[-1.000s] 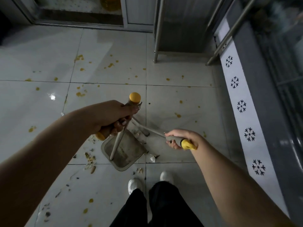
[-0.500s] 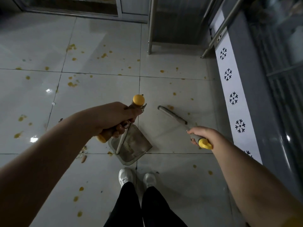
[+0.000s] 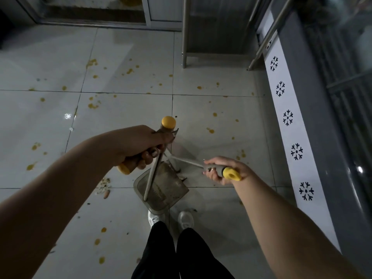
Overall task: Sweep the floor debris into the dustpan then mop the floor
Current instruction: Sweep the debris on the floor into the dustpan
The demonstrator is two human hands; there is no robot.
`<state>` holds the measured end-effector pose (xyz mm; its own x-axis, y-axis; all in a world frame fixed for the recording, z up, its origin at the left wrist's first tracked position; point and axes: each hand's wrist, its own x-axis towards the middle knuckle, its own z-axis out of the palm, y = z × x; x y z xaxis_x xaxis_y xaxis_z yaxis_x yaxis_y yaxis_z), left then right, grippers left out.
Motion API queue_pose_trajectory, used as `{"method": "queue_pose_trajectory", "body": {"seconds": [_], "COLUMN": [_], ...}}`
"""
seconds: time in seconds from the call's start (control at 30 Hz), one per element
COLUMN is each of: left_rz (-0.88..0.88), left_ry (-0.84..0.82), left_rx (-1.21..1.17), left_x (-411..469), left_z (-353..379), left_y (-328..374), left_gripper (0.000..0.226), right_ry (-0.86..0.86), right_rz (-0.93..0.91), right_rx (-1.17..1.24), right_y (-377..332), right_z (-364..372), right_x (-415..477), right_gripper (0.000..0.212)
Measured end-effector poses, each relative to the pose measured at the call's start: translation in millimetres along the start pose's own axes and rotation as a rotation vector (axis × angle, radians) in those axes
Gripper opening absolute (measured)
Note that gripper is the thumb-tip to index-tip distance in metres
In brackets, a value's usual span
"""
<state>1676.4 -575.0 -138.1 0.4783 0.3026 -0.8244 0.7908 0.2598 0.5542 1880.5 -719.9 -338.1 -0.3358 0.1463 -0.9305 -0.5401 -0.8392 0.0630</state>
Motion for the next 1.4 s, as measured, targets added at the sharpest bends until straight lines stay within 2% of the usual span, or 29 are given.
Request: {"method": "queue_pose_trajectory", "body": {"seconds": [0.23, 0.37, 0.47, 0.57, 0.7, 0.8, 0.9, 1.13, 1.27, 1.4], "left_rz": [0.023, 0.038, 0.048, 0.061, 0.08, 0.094, 0.082, 0.048, 0.008, -0.003], "left_ry": [0.013, 0.018, 0.01, 0.008, -0.001, -0.015, -0.039, -0.041, 0.018, 0.067], "left_rx": [0.005, 0.015, 0.024, 0.032, 0.033, 0.057, 0.073, 0.04, 0.01, -0.028], "left_x": [-13.4, -20.9, -26.3, -31.0, -38.7, -44.9, -50.7, -72.2, -80.4, -87.8], "left_z": [8.8, 6.6, 0.7, -8.8, -24.9, -36.8, -49.8, -73.2, -82.7, -84.4], "left_y": [-14.7, -27.4, -37.2, -49.7, -71.5, -90.0, -105.8, -127.8, -145.9, -162.6], "left_gripper": [0.037, 0.038, 0.039, 0.039, 0.039, 0.038, 0.038, 0.047, 0.037, 0.038], "right_ry": [0.112, 0.263, 0.396, 0.459, 0.415, 0.38, 0.239, 0.065, 0.091, 0.231], "right_rz": [-0.002, -0.063, -0.132, -0.155, -0.189, -0.247, -0.325, -0.204, -0.188, -0.219], "right_rx": [-0.039, -0.044, 0.003, 0.094, 0.3, 0.33, 0.396, 0.27, 0.214, 0.209], "right_y": [11.4, 31.8, 57.0, 84.9, 112.4, 127.0, 138.4, 118.0, 115.5, 115.6], "right_z": [-9.7, -6.0, -7.5, -5.7, 22.3, 65.5, 110.0, 141.7, 132.3, 129.3], "right_x": [-33.5, -38.4, -27.7, -13.4, -1.5, 11.7, 35.8, 58.7, 47.9, 37.3], "right_gripper": [0.036, 0.034, 0.026, 0.022, 0.021, 0.018, 0.013, 0.025, 0.029, 0.024]}}
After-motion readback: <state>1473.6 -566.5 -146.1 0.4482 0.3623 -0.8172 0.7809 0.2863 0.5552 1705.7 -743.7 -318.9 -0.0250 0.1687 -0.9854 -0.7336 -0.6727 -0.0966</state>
